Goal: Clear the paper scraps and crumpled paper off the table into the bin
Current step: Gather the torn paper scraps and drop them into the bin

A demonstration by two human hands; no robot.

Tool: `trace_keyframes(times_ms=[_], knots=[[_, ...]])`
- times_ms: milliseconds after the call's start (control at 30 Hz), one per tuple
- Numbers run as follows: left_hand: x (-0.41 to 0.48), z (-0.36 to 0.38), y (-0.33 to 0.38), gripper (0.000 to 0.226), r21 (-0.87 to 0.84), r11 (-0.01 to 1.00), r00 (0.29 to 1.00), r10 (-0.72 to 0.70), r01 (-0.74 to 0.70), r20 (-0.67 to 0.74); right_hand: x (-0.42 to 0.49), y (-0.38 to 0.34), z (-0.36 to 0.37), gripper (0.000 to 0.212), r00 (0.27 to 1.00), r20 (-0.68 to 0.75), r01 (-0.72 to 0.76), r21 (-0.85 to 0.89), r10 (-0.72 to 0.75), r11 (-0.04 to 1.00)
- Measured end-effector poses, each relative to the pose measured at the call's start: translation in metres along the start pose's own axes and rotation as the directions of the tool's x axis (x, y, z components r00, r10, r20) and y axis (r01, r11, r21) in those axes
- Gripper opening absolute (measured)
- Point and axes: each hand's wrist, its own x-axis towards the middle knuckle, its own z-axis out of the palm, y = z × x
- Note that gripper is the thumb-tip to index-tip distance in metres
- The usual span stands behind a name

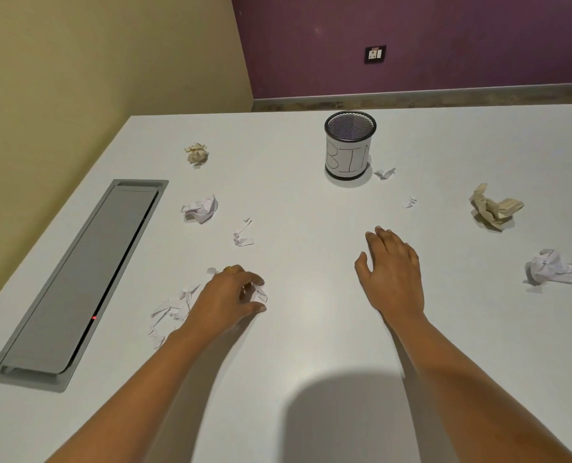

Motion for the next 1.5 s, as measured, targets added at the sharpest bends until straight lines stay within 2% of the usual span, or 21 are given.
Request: trace_keyframes(times_ms=[133,300,533,767,1000,1133,1300,1500], knots=[[0.001,0.004,-0.002,0.032,-0.042,0.999,0.998,-0.001,-0.001,-0.056,0.000,0.000,0.000,0.040,1.000,0.009,-0.003,-0.006,0.003,1.000],[0.004,0.006,-0.001,0.015,-0.001,1.000,0.990,-0.025,0.025,-0.140,0.000,-0.001,-0.001,0.040,1.000,0.007,-0.004,0.001,0.004,1.000],[0.015,-0.006,0.013,0.015,-0.090,0.995,0.968,-0.070,0.049,-0.241,0.000,-0.001,-0.001,0.040,1.000,0.014,-0.012,-0.003,0.012,1.000],[0.092,-0.048,0.075,0.017,-0.084,0.993,0.948,0.056,-0.086,-0.312,0.001,-0.001,-0.001,0.041,1.000,0.020,-0.016,-0.013,0.017,1.000],[0.167,-0.076,0.139,0.019,-0.297,0.951,0.928,-0.034,-0.084,-0.371,0.001,-0.001,-0.001,0.043,0.999,0.034,-0.025,-0.030,0.026,0.999],[0.197,-0.082,0.157,0.024,-0.418,0.908,0.926,-0.122,-0.042,-0.356,0.001,0.000,0.000,0.043,0.999,0.035,-0.033,-0.019,0.034,0.999],[0.228,-0.084,0.166,0.025,-0.429,0.903,0.933,-0.178,0.028,-0.314,0.002,-0.001,0.001,0.042,0.999,0.019,-0.038,-0.011,0.038,0.999],[0.221,-0.086,0.154,0.023,-0.496,0.867,0.935,-0.138,-0.046,-0.328,0.001,-0.001,0.000,0.041,0.999,0.018,-0.036,-0.019,0.036,0.999]])
